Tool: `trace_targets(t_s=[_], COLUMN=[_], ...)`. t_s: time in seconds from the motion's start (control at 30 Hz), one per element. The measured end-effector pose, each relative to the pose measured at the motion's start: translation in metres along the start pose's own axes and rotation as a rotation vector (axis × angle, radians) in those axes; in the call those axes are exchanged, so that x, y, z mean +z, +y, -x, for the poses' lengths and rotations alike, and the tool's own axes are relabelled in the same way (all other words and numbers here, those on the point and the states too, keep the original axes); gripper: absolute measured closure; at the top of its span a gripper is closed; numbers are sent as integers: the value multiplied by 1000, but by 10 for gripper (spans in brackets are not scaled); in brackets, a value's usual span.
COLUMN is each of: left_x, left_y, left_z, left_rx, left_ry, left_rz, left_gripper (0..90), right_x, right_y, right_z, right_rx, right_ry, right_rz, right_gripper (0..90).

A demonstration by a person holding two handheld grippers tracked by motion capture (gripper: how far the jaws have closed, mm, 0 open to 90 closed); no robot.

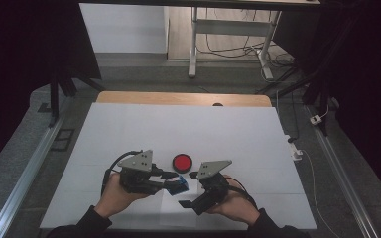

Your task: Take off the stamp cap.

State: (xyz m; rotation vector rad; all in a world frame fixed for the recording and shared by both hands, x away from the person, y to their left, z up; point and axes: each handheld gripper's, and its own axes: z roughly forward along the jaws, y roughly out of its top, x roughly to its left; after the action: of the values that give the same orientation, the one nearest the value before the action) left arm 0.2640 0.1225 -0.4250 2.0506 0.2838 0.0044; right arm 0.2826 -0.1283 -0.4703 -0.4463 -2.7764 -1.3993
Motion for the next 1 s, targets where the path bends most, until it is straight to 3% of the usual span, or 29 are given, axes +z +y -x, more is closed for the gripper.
trace_targets(t_s=[0.2, 0.27, 0.37, 0.57, 1.0], left_x=[0, 0, 0, -1, -4], left_y=[0, -1, -1, -1, -2], left_z=[0, 0, 0, 0, -2], left_rx=[29, 40, 58, 61, 57], left_ry=[-30, -36, -49, -62, -77], left_rz=[8, 10, 14, 34, 71], left_gripper=[701, 700, 701, 701, 701], right_x=[1, -1, -3, -6, -9], right_y=[2, 3, 5, 6, 7], right_z=[5, 5, 5, 7, 5], right_rx=[0, -8, -17, -33, -57], right_ry=[85, 136, 176, 215, 245], right_rz=[31, 45, 69, 86, 111], right_gripper=[201, 275, 370, 520, 609])
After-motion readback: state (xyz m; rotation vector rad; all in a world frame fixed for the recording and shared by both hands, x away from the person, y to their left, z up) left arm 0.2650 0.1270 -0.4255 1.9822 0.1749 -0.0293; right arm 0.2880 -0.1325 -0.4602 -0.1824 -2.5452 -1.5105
